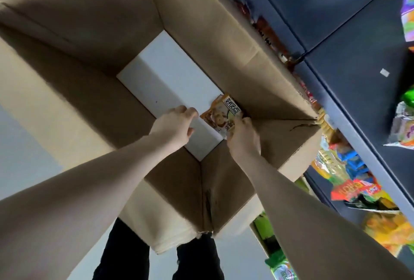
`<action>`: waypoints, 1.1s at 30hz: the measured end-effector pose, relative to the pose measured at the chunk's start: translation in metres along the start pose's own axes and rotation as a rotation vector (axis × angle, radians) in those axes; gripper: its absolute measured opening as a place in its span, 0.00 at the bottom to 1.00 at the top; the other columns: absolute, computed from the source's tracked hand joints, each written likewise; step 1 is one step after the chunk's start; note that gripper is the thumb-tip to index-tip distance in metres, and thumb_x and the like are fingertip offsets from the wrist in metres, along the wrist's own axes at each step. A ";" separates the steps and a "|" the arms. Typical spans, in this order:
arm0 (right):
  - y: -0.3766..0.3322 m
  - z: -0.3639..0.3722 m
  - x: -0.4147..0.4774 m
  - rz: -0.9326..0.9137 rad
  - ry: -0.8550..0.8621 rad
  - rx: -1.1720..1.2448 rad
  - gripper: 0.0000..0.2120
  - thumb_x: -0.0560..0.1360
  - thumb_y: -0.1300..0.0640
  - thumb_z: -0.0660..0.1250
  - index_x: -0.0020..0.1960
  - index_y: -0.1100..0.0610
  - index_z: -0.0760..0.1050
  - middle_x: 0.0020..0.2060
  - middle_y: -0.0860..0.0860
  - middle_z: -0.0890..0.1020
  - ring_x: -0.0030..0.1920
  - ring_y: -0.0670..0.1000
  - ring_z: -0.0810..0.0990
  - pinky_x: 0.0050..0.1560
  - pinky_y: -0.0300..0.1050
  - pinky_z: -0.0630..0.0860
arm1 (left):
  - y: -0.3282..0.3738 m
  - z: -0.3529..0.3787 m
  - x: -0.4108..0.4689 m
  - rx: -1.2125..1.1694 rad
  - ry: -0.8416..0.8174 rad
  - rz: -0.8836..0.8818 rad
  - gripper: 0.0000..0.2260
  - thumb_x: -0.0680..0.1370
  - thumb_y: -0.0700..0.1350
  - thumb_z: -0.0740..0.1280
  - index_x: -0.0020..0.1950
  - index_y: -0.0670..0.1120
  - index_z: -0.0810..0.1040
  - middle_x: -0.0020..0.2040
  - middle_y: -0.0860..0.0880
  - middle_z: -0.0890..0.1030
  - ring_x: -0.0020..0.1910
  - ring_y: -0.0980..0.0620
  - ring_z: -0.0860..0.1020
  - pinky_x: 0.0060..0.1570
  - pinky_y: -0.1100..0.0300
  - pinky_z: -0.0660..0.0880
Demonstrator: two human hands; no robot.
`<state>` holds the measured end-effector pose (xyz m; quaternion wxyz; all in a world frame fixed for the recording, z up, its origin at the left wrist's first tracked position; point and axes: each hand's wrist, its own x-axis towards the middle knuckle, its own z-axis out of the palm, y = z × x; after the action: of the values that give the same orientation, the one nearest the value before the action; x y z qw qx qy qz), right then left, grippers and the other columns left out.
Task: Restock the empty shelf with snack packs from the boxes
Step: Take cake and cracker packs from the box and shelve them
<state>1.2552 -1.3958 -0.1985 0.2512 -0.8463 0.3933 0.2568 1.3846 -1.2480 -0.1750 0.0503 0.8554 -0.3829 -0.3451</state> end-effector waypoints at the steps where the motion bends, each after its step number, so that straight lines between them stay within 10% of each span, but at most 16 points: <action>1: 0.004 0.012 0.013 0.014 -0.013 -0.010 0.25 0.80 0.58 0.64 0.75 0.52 0.64 0.71 0.57 0.67 0.66 0.60 0.73 0.60 0.52 0.74 | -0.006 0.011 0.014 0.004 -0.036 0.007 0.18 0.80 0.48 0.67 0.69 0.49 0.70 0.61 0.47 0.76 0.56 0.47 0.77 0.49 0.52 0.79; 14: 0.038 0.120 0.153 0.338 -0.137 -0.007 0.29 0.80 0.56 0.63 0.78 0.50 0.57 0.73 0.57 0.64 0.69 0.62 0.70 0.63 0.55 0.72 | -0.083 0.127 0.154 0.057 -0.271 0.082 0.24 0.80 0.47 0.66 0.74 0.50 0.64 0.66 0.45 0.72 0.61 0.44 0.75 0.56 0.47 0.77; 27: 0.073 0.210 0.231 0.336 -0.011 0.061 0.41 0.76 0.42 0.69 0.80 0.43 0.49 0.80 0.54 0.46 0.77 0.70 0.46 0.71 0.66 0.64 | -0.108 0.221 0.234 -0.177 -0.298 0.030 0.29 0.82 0.50 0.63 0.80 0.48 0.57 0.75 0.42 0.66 0.69 0.41 0.71 0.64 0.50 0.70; 33: 0.047 0.228 0.214 0.100 0.097 0.137 0.35 0.76 0.50 0.71 0.79 0.45 0.59 0.79 0.54 0.54 0.77 0.66 0.50 0.74 0.64 0.60 | -0.098 0.230 0.246 -0.503 -0.356 -0.223 0.26 0.79 0.53 0.66 0.75 0.50 0.63 0.62 0.49 0.77 0.60 0.43 0.77 0.60 0.50 0.75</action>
<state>1.2836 -1.3937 -0.5137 0.2760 -0.8180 0.4634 0.2000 1.4163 -1.3078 -0.5189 0.1540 0.7792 -0.1923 -0.5763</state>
